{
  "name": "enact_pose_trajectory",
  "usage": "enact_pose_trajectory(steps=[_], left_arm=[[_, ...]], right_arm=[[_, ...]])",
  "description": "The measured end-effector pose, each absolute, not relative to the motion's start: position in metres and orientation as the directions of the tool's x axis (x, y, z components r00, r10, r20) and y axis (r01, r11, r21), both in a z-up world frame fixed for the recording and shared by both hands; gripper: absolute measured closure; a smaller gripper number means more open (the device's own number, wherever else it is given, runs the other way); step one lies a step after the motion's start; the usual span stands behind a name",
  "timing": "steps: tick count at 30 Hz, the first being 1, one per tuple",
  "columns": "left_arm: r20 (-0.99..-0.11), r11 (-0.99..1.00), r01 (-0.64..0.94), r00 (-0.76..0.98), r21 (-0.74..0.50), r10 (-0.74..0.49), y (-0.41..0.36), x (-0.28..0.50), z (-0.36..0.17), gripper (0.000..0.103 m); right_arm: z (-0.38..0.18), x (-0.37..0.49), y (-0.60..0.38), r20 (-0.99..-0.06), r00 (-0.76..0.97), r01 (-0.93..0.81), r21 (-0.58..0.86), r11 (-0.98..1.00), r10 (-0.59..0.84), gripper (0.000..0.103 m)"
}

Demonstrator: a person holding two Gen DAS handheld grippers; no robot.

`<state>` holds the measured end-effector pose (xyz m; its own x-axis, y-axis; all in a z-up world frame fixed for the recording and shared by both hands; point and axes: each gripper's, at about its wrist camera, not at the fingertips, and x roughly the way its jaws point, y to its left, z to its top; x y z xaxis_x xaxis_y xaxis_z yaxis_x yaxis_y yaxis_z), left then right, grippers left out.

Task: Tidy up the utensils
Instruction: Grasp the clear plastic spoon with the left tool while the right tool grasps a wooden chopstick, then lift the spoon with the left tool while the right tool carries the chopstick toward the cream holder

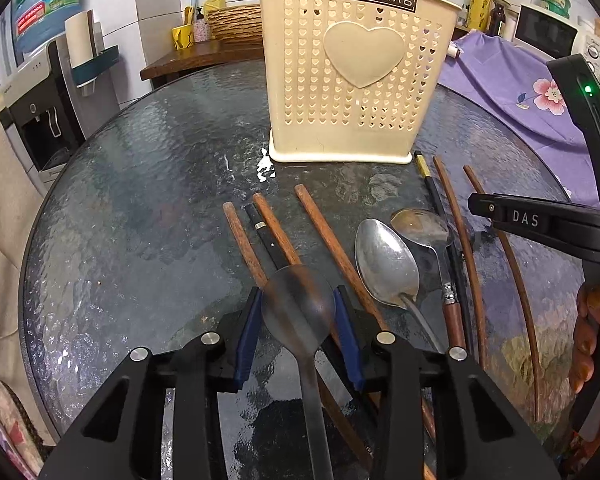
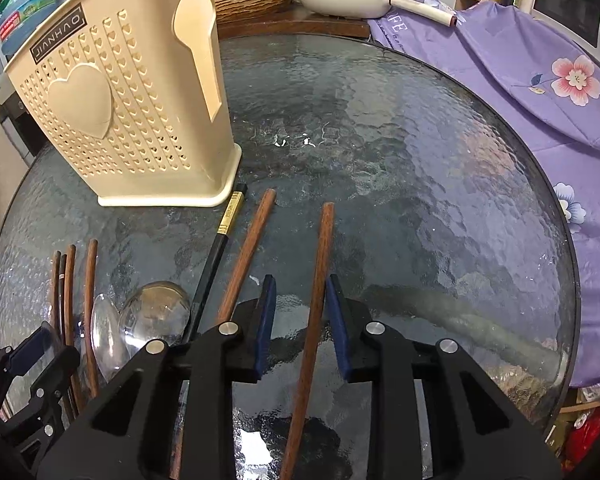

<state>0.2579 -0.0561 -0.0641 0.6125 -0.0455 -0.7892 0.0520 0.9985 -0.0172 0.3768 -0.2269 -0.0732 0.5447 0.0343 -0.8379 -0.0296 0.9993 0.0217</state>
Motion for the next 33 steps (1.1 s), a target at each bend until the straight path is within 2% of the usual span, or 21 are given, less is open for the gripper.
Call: enact_pose_trajectory(steps=[12, 24, 33], left_arm=[[-0.790, 0.999, 0.048, 0.612, -0.026, -0.050, -0.056, 0.259, -0.065, 0.068], [-0.772, 0.997, 0.058, 0.632, -0.043, -0.071, -0.051, 0.254, -0.055, 0.068], [-0.723, 0.993, 0.087, 0.681, -0.077, -0.116, -0.044, 0.245, -0.027, 0.068]], right_arm=[[-0.075, 0.378, -0.219, -0.830, 0.558, -0.031, 0.004, 0.999, 0.021, 0.095], [-0.071, 0.379, -0.240, -0.811, 0.578, -0.035, 0.088, 0.996, 0.092, 0.096], [-0.029, 0.356, -0.251, -0.727, 0.665, -0.092, 0.149, 0.985, 0.172, 0.096]])
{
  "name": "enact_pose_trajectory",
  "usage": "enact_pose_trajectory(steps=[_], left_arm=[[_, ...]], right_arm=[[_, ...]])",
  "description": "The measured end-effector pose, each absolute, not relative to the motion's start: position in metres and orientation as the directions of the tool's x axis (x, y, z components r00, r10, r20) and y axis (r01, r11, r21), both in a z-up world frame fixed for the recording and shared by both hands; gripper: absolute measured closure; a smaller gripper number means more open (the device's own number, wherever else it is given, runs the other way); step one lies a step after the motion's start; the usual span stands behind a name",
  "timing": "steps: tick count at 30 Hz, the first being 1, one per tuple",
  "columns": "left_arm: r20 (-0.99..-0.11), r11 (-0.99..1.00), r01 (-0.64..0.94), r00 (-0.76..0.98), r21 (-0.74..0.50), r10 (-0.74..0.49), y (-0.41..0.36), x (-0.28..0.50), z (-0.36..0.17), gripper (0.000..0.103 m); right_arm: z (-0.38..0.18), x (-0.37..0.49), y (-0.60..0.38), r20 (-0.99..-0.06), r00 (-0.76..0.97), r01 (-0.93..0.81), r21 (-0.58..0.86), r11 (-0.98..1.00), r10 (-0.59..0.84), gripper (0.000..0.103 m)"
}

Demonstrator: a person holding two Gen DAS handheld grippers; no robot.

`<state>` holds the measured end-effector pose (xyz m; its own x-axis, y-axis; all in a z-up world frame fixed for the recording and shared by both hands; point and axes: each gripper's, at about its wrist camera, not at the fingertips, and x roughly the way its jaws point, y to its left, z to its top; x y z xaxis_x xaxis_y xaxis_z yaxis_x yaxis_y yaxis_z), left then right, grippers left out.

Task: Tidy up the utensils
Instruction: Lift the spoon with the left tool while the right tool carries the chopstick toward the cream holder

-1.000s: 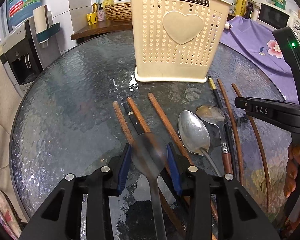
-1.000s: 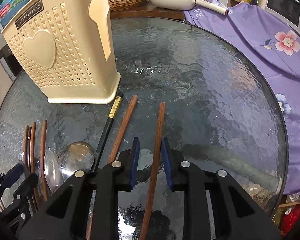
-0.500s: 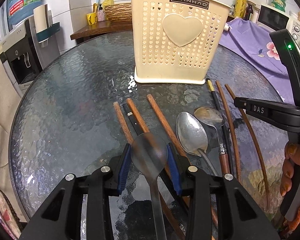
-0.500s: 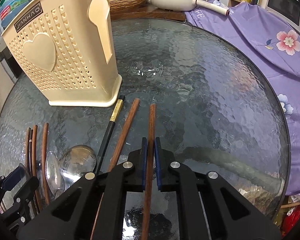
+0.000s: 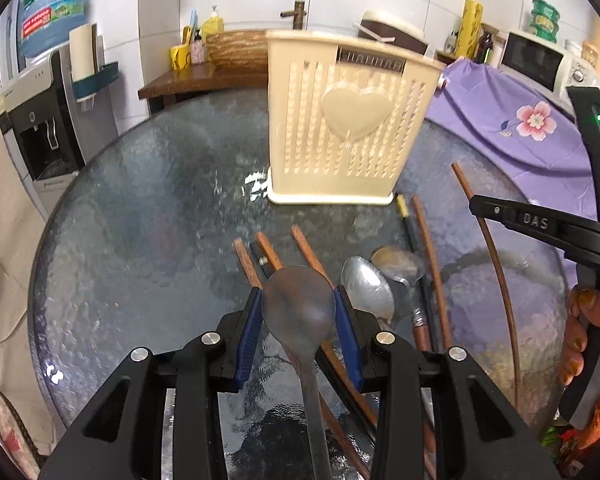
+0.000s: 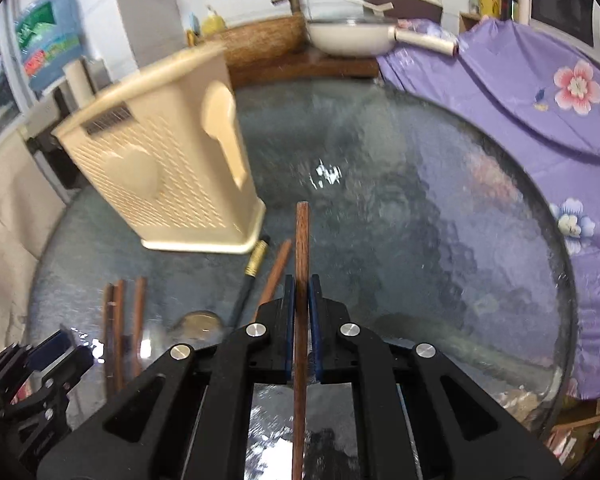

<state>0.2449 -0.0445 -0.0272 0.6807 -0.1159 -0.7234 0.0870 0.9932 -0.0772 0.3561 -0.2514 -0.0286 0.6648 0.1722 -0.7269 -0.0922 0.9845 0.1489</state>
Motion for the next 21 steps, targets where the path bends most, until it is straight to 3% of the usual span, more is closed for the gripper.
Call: enact_pose_trajectory(steps=[10, 21], left_arm=[[-0.635, 0.987, 0.135, 0.755, -0.092, -0.162, -0.043, 0.225, 0.016, 0.068], [-0.594, 0.978, 0.175, 0.777, -0.114, -0.209, -0.027, 0.210, 0.032, 0.068]], right_arm=[[0.039, 0.301, -0.255, -0.599, 0.766, -0.212, 0.108, 0.971, 0.233, 0.096], [0.074, 0.256, -0.264, -0.544, 0.783, -0.283, 0.122, 0.951, 0.302, 0.096]])
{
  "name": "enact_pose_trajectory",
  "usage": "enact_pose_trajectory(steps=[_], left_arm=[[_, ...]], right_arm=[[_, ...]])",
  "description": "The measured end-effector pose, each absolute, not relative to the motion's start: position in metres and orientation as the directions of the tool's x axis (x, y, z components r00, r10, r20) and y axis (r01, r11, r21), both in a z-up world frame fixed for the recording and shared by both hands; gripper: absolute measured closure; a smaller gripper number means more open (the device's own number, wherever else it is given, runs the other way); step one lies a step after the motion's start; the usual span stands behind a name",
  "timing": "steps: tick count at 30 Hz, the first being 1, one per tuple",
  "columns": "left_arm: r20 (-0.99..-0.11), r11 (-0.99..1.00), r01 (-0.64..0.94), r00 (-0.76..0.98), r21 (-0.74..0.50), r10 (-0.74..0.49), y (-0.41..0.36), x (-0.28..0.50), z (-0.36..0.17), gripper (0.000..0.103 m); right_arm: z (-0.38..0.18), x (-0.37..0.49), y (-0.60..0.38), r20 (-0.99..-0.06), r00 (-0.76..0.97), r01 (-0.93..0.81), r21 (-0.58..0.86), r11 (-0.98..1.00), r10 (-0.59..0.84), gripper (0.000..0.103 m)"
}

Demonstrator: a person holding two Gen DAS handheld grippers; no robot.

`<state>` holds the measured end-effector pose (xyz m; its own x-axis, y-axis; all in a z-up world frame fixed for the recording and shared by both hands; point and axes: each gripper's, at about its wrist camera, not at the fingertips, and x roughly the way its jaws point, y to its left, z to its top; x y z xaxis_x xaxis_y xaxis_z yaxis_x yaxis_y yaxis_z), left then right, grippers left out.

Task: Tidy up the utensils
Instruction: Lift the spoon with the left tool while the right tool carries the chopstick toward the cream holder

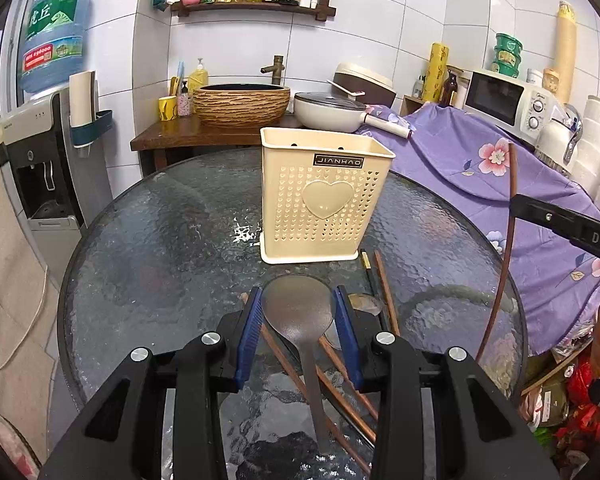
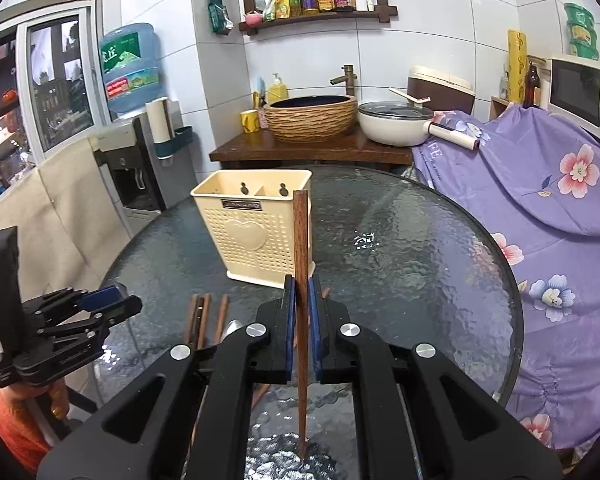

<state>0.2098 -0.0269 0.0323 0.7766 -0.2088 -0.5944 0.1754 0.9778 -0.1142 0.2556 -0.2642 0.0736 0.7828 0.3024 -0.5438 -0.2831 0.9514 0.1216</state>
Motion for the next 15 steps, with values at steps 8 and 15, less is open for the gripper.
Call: enact_pose_trajectory(steps=[8, 15], left_arm=[[-0.570, 0.978, 0.186, 0.796, -0.091, -0.205, -0.026, 0.205, 0.041, 0.068], [-0.553, 0.974, 0.190, 0.802, -0.121, -0.225, -0.022, 0.209, 0.044, 0.068]], right_arm=[[0.084, 0.248, -0.262, -0.528, 0.793, -0.293, 0.106, 0.950, 0.303, 0.096], [0.090, 0.251, -0.260, -0.517, 0.804, -0.288, 0.095, 0.953, 0.294, 0.096]])
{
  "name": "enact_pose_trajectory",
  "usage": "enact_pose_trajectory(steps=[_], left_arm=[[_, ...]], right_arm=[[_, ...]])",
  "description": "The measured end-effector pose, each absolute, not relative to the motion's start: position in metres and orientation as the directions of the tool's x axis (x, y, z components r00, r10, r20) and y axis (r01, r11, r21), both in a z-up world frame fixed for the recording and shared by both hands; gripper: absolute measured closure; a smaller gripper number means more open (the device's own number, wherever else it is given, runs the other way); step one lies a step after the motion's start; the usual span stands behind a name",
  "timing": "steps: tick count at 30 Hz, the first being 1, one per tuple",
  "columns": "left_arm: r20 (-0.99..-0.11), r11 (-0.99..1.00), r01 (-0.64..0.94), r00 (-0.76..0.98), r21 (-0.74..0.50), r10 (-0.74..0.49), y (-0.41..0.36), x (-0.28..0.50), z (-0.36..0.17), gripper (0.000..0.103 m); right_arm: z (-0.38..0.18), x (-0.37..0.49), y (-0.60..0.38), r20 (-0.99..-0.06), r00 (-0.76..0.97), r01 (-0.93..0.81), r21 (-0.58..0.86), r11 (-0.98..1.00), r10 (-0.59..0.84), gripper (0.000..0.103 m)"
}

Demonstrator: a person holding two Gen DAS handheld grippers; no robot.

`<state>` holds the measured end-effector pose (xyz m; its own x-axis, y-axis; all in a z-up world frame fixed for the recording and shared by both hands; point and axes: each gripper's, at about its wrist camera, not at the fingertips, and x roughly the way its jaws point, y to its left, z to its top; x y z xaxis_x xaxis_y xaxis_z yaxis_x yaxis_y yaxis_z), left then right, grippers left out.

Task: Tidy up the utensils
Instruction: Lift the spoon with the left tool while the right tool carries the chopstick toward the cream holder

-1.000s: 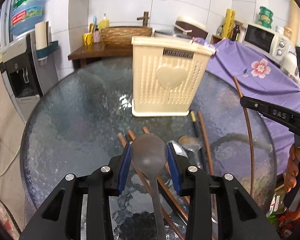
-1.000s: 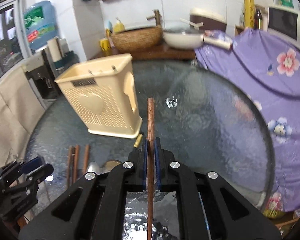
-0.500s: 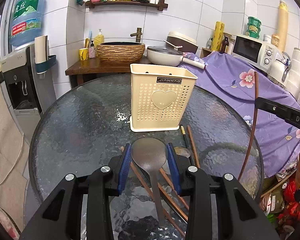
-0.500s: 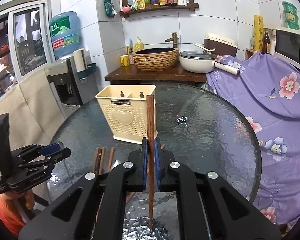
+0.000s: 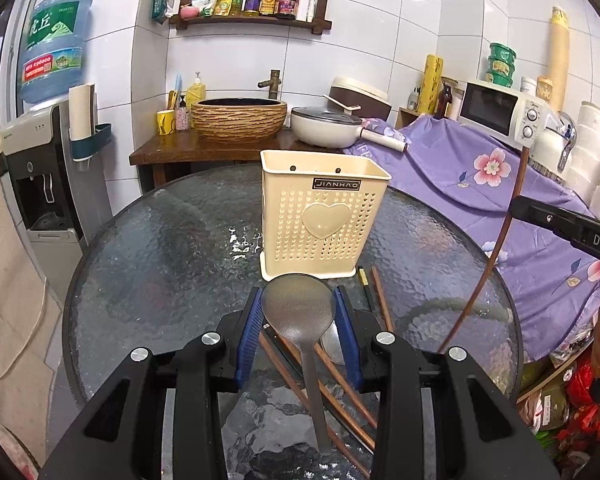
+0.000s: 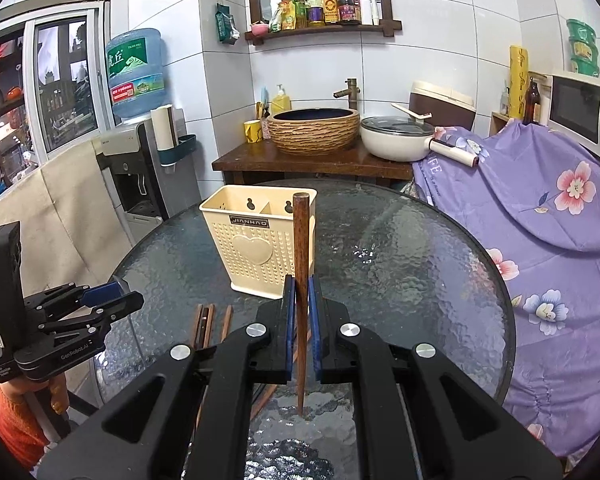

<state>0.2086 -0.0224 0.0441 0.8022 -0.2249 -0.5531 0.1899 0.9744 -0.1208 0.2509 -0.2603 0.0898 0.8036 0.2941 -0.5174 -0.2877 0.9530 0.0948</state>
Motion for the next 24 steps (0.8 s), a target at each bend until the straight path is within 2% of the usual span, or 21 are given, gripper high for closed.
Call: enact_pose_trajectory(steps=[13, 18, 24], left_arm=[[-0.529, 0.972, 0.200, 0.816, -0.119, -0.233, -0.025, 0.231, 0.057, 0.068], [-0.495, 0.971, 0.203, 0.836, -0.125, -0.238, -0.024, 0.251, 0.088, 0.068], [-0.438, 0.964, 0.192, 0.862, -0.186, -0.256, -0.017, 0.287, 0.147, 0.068]], right_arm=[[0.119, 0.264, -0.248, -0.492, 0.819, -0.298, 0.075, 0.952, 0.295, 0.096], [0.143, 0.275, -0.243, -0.472, 0.823, -0.316, 0.081, 0.945, 0.316, 0.096], [0.198, 0.292, -0.243, -0.398, 0.843, -0.342, 0.124, 0.932, 0.362, 0.096]])
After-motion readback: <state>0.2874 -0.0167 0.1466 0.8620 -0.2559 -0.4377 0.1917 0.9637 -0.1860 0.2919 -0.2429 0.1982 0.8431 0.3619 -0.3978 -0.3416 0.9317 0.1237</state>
